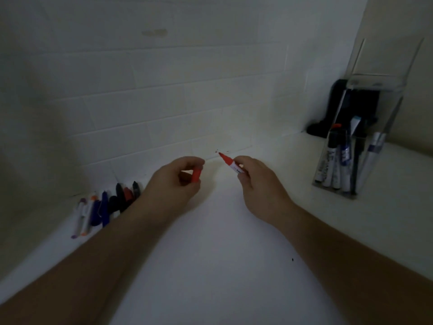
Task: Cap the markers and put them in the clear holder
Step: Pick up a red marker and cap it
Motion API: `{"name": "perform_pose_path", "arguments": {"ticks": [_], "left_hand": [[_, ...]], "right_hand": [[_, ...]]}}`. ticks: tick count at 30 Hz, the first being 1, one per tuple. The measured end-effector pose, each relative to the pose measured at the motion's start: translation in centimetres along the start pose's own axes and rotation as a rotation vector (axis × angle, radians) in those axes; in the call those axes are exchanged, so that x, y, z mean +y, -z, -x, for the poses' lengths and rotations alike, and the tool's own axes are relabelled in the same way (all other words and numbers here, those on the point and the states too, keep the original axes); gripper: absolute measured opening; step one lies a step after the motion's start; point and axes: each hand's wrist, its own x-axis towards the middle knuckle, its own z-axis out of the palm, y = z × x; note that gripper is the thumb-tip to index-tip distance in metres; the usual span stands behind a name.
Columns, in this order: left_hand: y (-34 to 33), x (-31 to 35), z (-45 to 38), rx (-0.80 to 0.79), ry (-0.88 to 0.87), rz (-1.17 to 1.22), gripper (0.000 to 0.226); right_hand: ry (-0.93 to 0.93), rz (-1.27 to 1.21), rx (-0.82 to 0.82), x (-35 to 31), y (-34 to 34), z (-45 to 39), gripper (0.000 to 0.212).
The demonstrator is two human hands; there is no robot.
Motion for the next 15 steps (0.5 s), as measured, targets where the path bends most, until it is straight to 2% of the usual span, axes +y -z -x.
{"name": "perform_pose_path", "arguments": {"ticks": [5,9,15], "left_hand": [[0.2,-0.6,-0.3,0.026,0.085,0.208,0.052],[0.3,-0.5,-0.2,0.059,0.056,0.219,0.048],[0.1,-1.0,-0.5,0.074,-0.002,0.189,0.04]], "right_hand": [[0.007,0.004,0.011,-0.1,0.1,-0.1,0.026],[0.091,0.023,0.043,-0.8,0.5,0.1,0.013],[0.14,0.058,0.008,-1.4,0.3,0.4,0.015]]}}
